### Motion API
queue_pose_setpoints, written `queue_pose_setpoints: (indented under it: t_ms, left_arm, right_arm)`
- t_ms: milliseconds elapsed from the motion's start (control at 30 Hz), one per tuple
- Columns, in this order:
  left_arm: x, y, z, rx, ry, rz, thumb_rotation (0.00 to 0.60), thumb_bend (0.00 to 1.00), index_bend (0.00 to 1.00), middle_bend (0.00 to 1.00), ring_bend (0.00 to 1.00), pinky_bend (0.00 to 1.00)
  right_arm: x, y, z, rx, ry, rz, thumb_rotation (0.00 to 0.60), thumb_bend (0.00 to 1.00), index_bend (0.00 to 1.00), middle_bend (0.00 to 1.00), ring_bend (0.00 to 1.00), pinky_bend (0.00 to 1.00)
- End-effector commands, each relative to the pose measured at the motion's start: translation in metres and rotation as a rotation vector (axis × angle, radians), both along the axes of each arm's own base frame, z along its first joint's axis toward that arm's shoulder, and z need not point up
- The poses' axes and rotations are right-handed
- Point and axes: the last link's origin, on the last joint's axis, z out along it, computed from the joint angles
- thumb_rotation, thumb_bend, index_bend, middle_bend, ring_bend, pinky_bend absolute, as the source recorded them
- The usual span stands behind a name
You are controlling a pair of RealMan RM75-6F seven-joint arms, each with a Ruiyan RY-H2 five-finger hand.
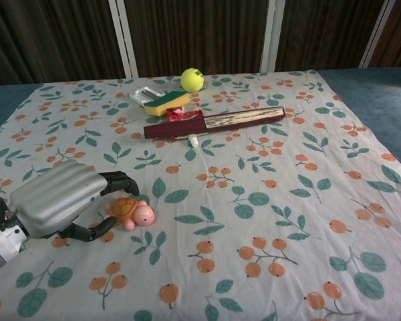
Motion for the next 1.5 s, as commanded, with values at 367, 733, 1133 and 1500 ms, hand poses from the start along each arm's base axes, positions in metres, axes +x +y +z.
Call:
queue_pose_setpoints:
  t_ms: [367,733,1133,1500]
  left_arm:
    - [0.001,0.007,-0.005,0.080,-0.078,-0.014,0.600,0.49,0.80,0.85,1.00,1.00]
    - [-0.008,0.009,-0.011,0.052,-0.066,-0.007,0.600,0.45,0.42,0.56,1.00,1.00]
    - [-0.005,-0.010,0.023,0.062,-0.027,-0.011,0.600,0.41,0.00,0.16,0.99,1.00]
    - [-0.064,-0.066,0.161,0.215,-0.109,0.310,0.600,0.43,0.05,0.17,0.21,0.35]
  right_arm:
    - [0.000,0.000,0.002,-0.007,-0.003,-0.002,0.600,0.22,0.00,0.00,0.00,0.00]
    - [-0.001,0.000,0.001,-0.002,0.000,-0.006,0.600,0.22,0.00,0.00,0.00,0.00]
    - [0.000,0.000,-0.004,0.013,0.012,-0.002,0.600,0.22,0.00,0.00,0.00,0.00]
    - [0.000,-0.002,-0.016,0.057,0.048,-0.030,0.600,0.22,0.00,0.00,0.00,0.00]
